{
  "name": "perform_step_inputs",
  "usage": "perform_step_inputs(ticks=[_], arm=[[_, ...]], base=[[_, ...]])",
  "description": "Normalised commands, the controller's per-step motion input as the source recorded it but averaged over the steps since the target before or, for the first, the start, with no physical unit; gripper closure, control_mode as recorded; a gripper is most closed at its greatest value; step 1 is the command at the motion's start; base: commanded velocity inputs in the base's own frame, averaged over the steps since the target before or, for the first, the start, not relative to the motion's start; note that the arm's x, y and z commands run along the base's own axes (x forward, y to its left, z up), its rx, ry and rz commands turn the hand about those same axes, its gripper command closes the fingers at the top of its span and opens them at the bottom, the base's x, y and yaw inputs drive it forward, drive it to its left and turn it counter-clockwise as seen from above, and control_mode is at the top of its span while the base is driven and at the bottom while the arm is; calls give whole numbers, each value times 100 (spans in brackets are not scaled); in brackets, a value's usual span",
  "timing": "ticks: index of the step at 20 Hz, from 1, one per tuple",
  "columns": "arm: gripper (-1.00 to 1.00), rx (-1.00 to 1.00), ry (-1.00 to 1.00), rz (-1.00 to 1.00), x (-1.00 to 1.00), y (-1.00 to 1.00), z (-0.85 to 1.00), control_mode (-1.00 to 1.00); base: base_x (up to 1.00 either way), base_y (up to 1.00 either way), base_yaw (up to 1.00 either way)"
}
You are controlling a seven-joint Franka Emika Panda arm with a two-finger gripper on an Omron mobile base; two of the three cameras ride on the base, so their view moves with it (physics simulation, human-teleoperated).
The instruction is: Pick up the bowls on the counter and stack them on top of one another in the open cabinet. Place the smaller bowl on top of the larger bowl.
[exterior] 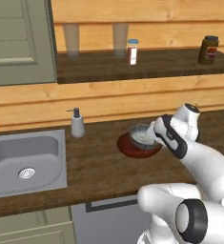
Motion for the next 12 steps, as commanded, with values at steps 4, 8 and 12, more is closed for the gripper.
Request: perform_step_inputs(ticks=[4,8,12], arm=[[100,23,-22,-27,-71,-89,100,-100],[100,22,-27,-23,-53,-50,100,-100],[100,19,-28,-20,-33,-30,100,-100]], base=[[0,0,0],[0,0,0],[0,0,0]])
